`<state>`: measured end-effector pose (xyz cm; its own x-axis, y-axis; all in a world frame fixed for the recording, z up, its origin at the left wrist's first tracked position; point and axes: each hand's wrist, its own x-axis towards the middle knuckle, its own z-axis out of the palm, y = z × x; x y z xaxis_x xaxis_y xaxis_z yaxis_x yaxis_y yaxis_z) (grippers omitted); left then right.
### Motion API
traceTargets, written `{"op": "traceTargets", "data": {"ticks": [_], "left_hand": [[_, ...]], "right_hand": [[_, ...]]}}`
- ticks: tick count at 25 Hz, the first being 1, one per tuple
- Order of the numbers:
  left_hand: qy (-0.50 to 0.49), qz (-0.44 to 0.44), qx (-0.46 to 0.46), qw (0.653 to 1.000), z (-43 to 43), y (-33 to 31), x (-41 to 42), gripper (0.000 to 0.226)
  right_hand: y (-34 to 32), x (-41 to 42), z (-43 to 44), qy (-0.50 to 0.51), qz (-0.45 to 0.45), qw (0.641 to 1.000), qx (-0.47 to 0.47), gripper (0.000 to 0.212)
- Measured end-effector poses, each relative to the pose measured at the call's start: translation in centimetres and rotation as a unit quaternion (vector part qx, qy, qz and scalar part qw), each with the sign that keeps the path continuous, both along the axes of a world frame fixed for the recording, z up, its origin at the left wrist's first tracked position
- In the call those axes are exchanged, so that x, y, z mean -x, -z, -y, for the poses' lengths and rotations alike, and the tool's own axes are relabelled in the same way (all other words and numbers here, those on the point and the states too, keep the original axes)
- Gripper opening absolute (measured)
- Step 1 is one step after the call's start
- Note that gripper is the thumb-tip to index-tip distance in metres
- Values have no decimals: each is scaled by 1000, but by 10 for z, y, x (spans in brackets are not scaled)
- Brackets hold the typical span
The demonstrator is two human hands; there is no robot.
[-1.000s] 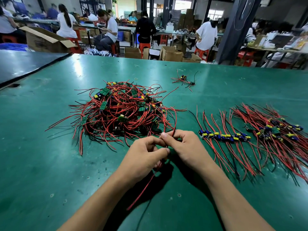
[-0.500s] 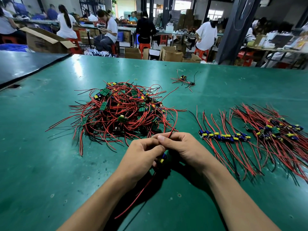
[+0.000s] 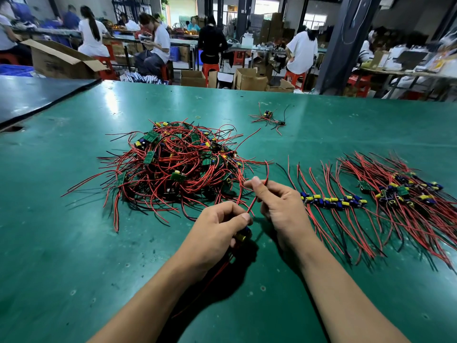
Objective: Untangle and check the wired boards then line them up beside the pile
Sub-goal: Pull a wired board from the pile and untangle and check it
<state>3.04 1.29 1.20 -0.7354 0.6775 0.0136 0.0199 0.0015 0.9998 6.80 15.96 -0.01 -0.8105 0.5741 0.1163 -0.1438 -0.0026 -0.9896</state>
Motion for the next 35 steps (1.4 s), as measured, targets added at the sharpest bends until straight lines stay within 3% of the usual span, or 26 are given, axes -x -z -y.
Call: {"op": "traceTargets", "data": {"ticks": [4, 7, 11, 13, 17, 20, 23, 25, 29, 35], "left_hand": [[26, 19, 4, 999, 1, -3, 0, 13], [18, -17, 21, 999, 0, 1, -3, 17], [-52, -98, 9, 994, -6, 6, -7, 17], [-91, -97, -10, 991, -6, 8, -4, 18], [-99, 12, -55, 994, -4, 8, 0, 24], [-38, 132, -90, 986, -2, 6, 0, 24], [17, 188, -111, 976, -2, 3, -1, 21], [35, 194, -119, 973, -1, 2, -2, 20], [50, 167, -91, 981, -1, 6, -4, 18], [45, 89, -45, 994, -1, 7, -5, 19]], "right_hand": [[-4, 1, 3, 32, -35, 997, 66, 27], [-3, 5, 12, 26, -28, 992, 117, 30], [-9, 4, 11, -9, 0, 993, 121, 31], [-11, 3, 10, -25, 12, 993, 116, 29], [-7, 0, 14, -101, 33, 988, 112, 26], [-8, -6, 17, -231, 34, 955, 184, 28], [-9, -10, 18, -277, 29, 939, 201, 30], [-7, -9, 15, -251, 40, 952, 170, 34], [-2, -9, 5, -110, 68, 991, -24, 39], [-4, -11, -8, -33, 68, 982, -171, 37]]}}
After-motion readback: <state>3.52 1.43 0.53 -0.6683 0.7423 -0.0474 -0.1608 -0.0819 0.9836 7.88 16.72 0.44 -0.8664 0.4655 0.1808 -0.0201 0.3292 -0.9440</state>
